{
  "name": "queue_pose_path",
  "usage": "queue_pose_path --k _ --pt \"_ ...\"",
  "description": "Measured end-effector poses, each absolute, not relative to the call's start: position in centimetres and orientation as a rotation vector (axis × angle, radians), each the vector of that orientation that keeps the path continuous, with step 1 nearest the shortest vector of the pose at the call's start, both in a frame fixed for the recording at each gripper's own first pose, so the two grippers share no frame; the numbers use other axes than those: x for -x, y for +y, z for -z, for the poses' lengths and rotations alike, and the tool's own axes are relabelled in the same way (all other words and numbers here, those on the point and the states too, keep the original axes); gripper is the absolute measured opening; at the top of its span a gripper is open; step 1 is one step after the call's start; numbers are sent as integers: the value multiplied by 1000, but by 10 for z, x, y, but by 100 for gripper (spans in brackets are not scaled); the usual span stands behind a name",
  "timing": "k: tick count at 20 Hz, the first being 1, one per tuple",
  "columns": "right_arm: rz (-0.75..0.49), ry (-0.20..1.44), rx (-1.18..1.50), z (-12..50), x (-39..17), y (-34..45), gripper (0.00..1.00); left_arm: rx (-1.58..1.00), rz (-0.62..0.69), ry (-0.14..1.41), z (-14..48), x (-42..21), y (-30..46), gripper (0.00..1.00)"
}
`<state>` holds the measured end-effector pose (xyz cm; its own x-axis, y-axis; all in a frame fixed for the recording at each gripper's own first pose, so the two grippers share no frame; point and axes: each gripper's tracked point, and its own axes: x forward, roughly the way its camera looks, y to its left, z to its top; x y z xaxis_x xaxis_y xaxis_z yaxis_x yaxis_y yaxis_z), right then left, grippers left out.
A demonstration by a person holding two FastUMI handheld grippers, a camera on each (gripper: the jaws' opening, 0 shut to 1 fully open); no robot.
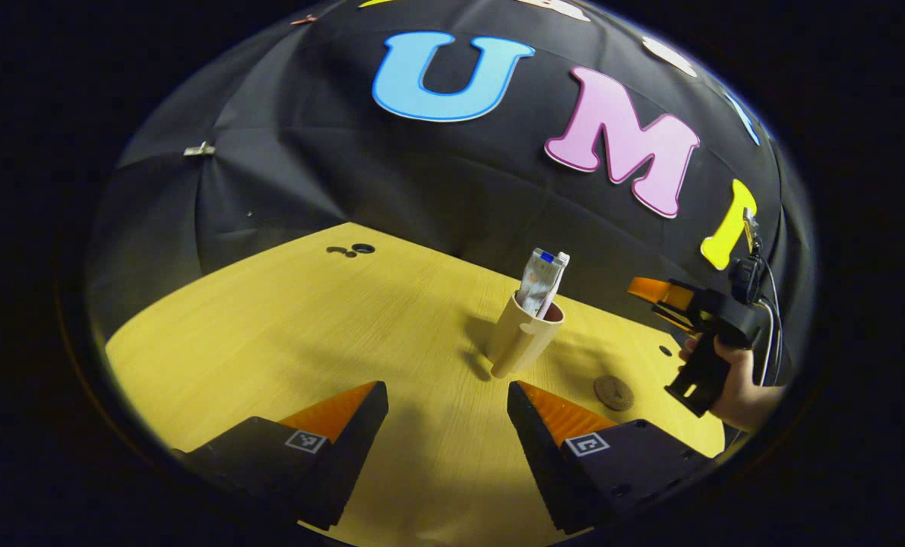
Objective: Put the toothbrush and toothpaste on the desktop into the cup, then pick up the cup and place it on the coaster on the desktop.
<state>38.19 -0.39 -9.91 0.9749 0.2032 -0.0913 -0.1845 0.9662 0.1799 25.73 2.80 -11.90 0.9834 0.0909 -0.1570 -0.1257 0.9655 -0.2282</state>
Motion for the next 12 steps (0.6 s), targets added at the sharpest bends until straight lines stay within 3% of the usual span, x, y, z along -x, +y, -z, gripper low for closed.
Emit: queue_pose_path --k 7,12 --pt "-46 160 -148 119 -361 -103 98 167 72 246 96 -295 3 98" --pt "40 186 -170 135 -339 -158 98 120 134 373 92 -331 -13 98"
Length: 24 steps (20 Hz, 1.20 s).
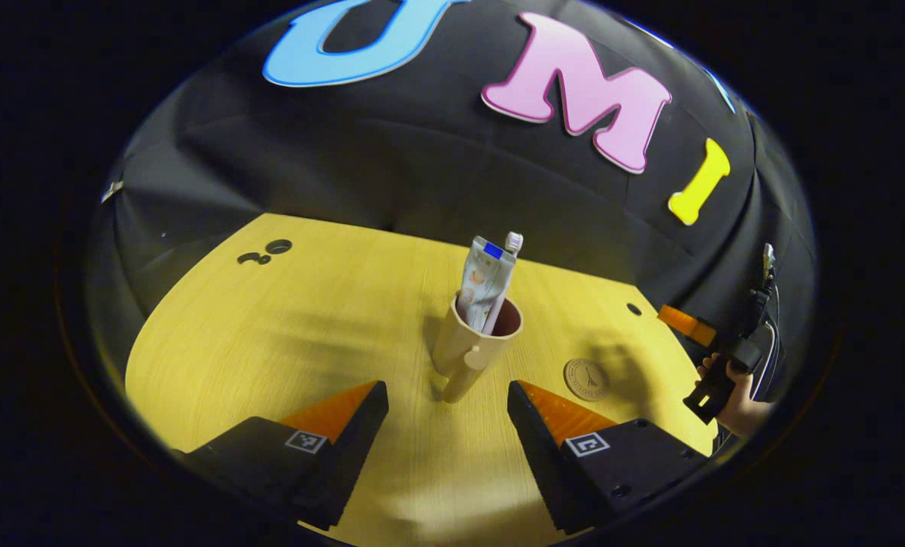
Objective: Put the toothbrush and toothpaste on the desktop into the cup, then pick up the cup and place it on the coaster on the desktop.
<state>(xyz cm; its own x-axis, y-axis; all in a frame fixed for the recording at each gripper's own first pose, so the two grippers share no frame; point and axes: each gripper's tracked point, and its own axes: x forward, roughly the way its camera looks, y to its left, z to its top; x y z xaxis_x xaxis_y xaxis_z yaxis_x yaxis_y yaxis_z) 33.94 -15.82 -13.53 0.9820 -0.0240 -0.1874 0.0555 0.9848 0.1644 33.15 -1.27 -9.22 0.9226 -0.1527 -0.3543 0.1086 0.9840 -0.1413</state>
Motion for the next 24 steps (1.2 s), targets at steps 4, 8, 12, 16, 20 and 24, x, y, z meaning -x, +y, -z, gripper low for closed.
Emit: queue_pose_path --k 4,8,12,16,20,24 --pt "85 181 -155 139 -323 -191 98 87 166 458 102 -362 -26 98" --pt "122 182 -139 140 -306 -225 98 -13 144 589 129 -389 -25 98" --pt "160 209 -156 152 -288 -253 98 -76 156 689 141 -400 -31 98" --pt "218 248 -177 168 -267 -279 98 -143 153 757 144 -414 -31 95" --pt "251 277 -189 179 -251 -291 98 -178 174 828 148 -419 -38 75" --pt "269 298 -191 183 -238 -297 98 -200 152 849 150 -416 -41 34"
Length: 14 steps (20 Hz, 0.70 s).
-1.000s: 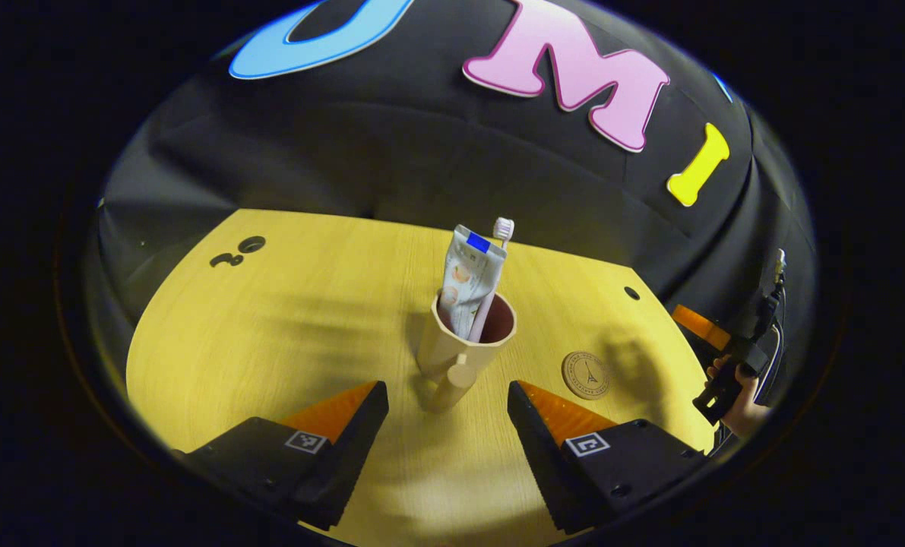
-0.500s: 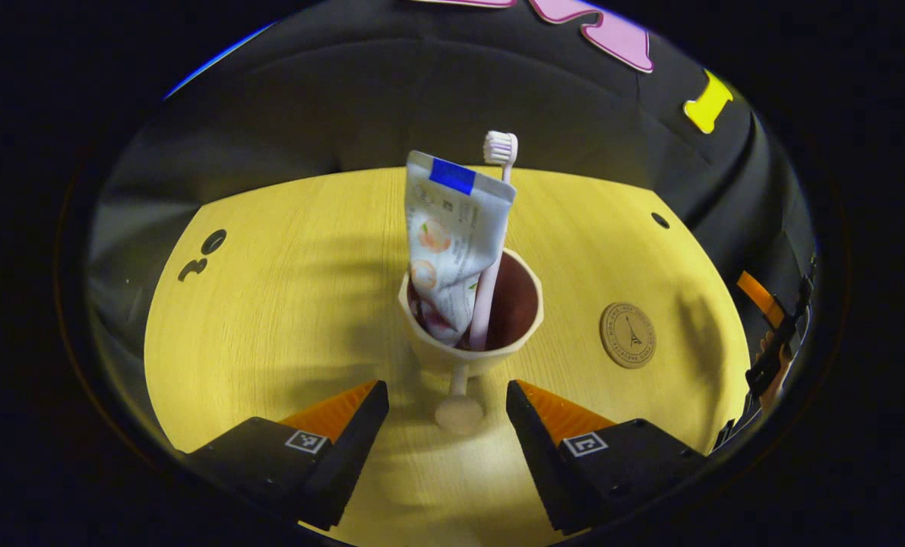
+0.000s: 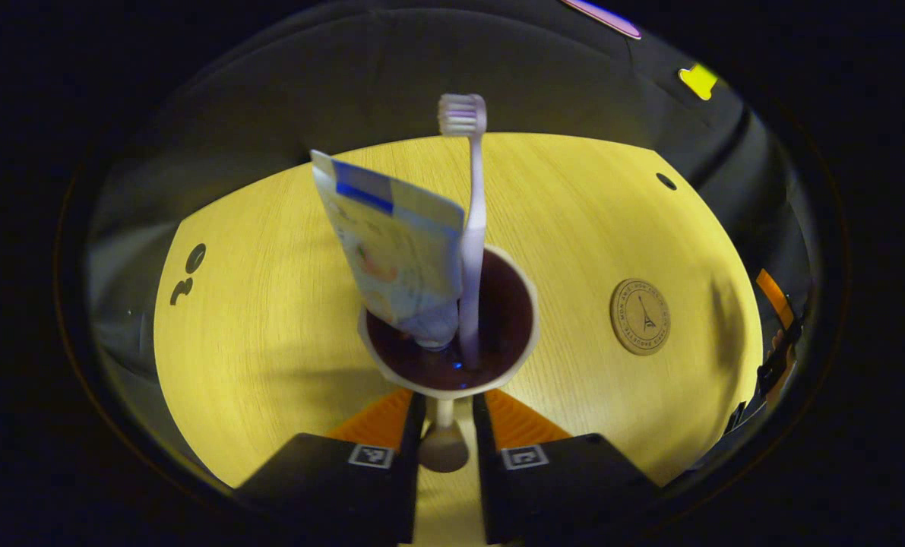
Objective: Put the toothbrush and toothpaste on the desktop into the cup, then pick up the cup and place it on the coaster on the desktop.
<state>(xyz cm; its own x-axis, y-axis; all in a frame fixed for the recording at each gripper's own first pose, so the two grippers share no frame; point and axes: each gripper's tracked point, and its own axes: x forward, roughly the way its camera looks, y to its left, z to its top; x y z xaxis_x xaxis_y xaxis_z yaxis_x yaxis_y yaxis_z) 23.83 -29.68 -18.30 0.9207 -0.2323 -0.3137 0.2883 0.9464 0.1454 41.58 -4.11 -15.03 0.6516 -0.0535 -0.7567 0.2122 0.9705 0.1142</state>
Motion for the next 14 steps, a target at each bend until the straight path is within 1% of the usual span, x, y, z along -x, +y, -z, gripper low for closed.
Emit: queue_pose_path --k 1,2,3,4,5,6,7,9,11,12,13,14 --pt "273 301 -195 183 -236 -297 98 -195 150 858 152 -415 -42 31" --pt "275 305 -197 182 -234 -297 98 -193 151 851 151 -416 -41 34" --pt "278 308 -198 182 -233 -297 98 -183 145 849 153 -416 -42 34" --pt "278 312 -199 181 -230 -296 98 -172 136 840 153 -416 -43 29" --pt "276 315 -200 180 -229 -295 98 -163 129 836 152 -416 -44 32" --pt "273 318 -199 180 -228 -294 98 -156 122 833 153 -415 -44 31" --pt "272 320 -194 179 -225 -294 98 -154 117 833 151 -413 -44 26" --pt "262 326 -186 175 -223 -290 98 -175 119 815 143 -412 -41 26" --pt "248 326 -172 172 -223 -285 98 -215 138 786 130 -409 -48 26" --pt "242 325 -166 169 -223 -283 98 -231 155 775 124 -407 -55 31" --pt "235 321 -163 166 -225 -280 98 -240 176 769 119 -403 -65 30" --pt "228 317 -162 163 -224 -277 98 -245 198 760 114 -401 -77 26"
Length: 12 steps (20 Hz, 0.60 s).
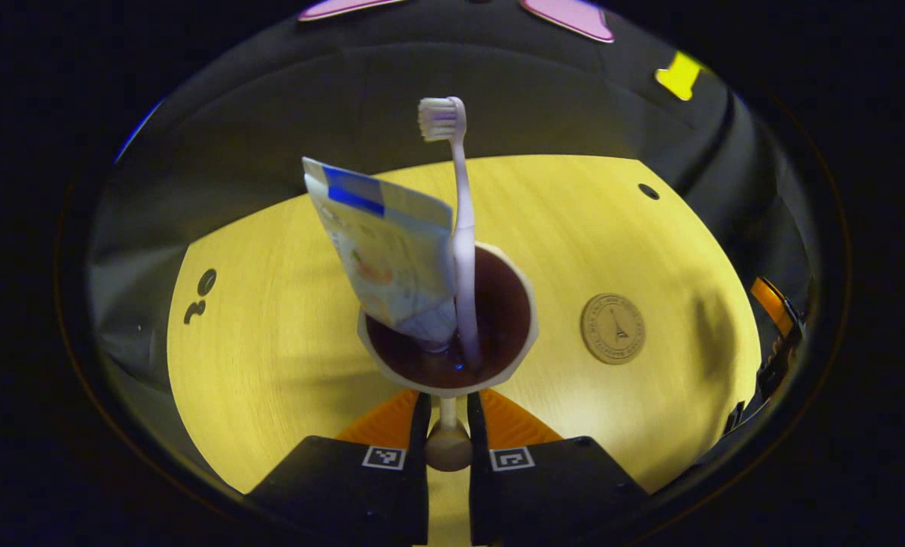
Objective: Put the toothbrush and toothpaste on the desktop into the cup, then pick up the cup and place it on the coaster on the desktop.
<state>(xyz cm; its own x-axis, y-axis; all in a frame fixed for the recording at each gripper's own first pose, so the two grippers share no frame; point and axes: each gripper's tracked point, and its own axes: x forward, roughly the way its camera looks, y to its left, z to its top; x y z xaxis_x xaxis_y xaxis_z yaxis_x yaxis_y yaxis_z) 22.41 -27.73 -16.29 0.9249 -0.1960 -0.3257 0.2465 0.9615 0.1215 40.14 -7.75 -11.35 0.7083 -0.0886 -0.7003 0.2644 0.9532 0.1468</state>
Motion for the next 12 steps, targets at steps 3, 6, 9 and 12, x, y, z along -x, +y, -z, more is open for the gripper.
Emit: queue_pose_path --k 3,6,9,12 --pt "199 309 -171 158 -224 -268 98 -278 268 749 107 -394 -121 22" --pt "175 318 -166 160 -224 -257 98 -342 335 751 111 -392 -161 30" --pt "181 324 -189 160 -222 -255 98 -383 388 772 128 -391 -197 25" --pt "194 324 -205 163 -216 -259 98 -401 431 793 140 -387 -219 25"
